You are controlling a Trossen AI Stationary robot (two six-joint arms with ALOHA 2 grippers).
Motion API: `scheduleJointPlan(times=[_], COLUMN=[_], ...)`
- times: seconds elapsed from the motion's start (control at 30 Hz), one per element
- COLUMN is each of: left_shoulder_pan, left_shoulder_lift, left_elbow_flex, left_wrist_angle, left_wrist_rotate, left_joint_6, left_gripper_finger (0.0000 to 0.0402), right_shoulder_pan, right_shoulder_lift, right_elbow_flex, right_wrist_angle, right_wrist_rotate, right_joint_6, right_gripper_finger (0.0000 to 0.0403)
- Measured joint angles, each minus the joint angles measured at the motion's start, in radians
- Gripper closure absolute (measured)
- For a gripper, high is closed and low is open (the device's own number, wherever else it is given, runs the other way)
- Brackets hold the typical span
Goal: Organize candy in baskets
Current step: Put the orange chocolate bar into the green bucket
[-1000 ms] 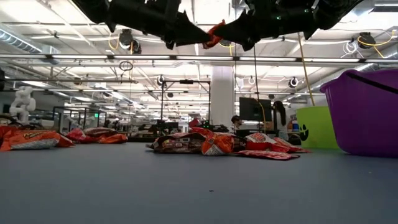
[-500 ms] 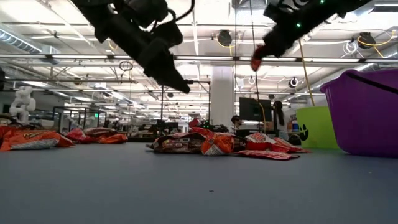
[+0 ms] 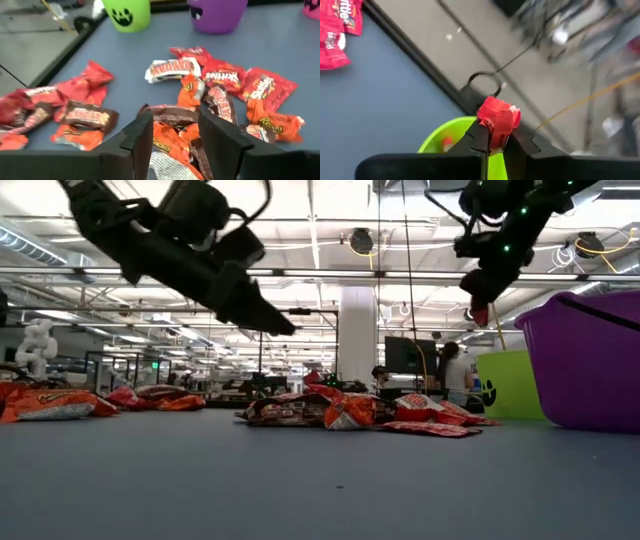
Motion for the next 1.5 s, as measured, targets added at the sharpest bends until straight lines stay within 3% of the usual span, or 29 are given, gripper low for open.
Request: scheduleJointPlan(times=[0.2, 0.37, 0.6, 0.77, 0.97, 1.17, 1.33, 1.5], left_shoulder_pan=[0.002, 0.002, 0.008, 0.082, 0.234, 0.383, 0.414, 0.425], left_shoulder_lift=[-0.085, -0.089, -0.089, -0.089, -0.087, -0.003, 0.127, 0.262], left_elbow_flex=[-0.065, -0.078, -0.078, -0.068, -0.068, -0.01, 0.126, 0.243], left_wrist_angle=[0.054, 0.049, 0.044, -0.005, -0.057, -0.146, -0.331, -0.414], left_wrist_rotate=[-0.013, -0.023, -0.129, -0.144, -0.207, -0.108, -0.082, -0.081], left_joint_6=[-0.001, 0.0, -0.015, -0.129, -0.21, -0.236, -0.237, -0.26], left_gripper_finger=[0.024, 0.024, 0.024, 0.024, 0.024, 0.024, 0.024, 0.024], right_shoulder_pan=[-0.118, -0.197, -0.229, -0.229, -0.202, -0.152, -0.12, -0.092], right_shoulder_lift=[0.064, 0.119, 0.163, 0.114, -0.019, -0.135, -0.19, -0.201], right_elbow_flex=[0.056, 0.056, 0.056, 0.055, 0.055, 0.055, 0.055, 0.055], right_wrist_angle=[-0.195, -0.226, -0.202, -0.201, -0.048, 0.141, 0.208, 0.222], right_wrist_rotate=[-0.083, -0.169, -0.217, -0.207, -0.214, -0.278, -0.418, -0.451], right_joint_6=[0.133, 0.147, 0.123, 0.087, 0.107, 0.11, 0.11, 0.11], right_gripper_finger=[0.038, 0.0373, 0.0311, 0.0263, 0.0242, 0.0241, 0.0241, 0.0241])
